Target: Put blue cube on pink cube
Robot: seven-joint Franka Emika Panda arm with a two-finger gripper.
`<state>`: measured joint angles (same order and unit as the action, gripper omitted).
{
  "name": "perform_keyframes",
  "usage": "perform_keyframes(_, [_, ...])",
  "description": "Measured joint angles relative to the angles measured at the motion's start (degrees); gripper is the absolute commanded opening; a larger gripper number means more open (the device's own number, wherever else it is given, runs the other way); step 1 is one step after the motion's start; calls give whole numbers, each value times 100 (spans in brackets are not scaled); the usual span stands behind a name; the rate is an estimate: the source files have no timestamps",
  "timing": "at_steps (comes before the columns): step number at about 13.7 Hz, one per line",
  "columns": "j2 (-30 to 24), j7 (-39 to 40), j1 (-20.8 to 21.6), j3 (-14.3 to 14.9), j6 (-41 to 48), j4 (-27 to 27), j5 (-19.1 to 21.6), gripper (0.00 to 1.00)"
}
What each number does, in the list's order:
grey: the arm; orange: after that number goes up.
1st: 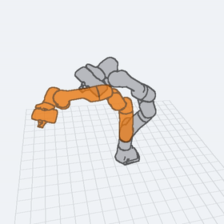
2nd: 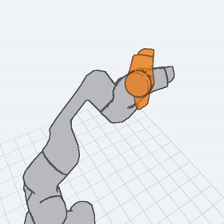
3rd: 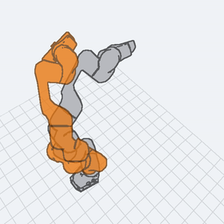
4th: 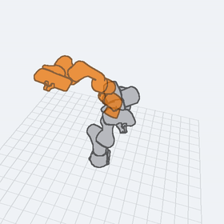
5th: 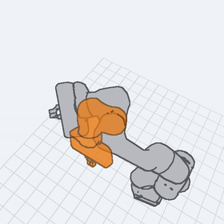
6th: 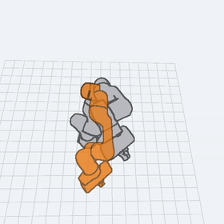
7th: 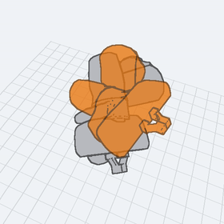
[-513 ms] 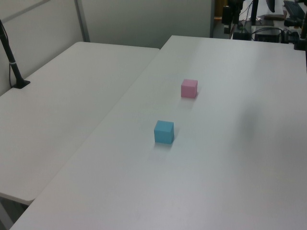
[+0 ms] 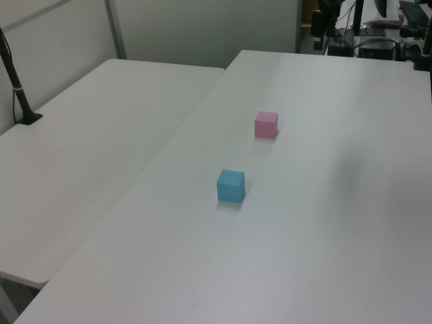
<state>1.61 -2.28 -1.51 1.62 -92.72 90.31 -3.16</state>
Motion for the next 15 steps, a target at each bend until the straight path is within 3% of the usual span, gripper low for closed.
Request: perform_keyframes(15, [-1, 203, 10, -1, -90, -189, -8, 100])
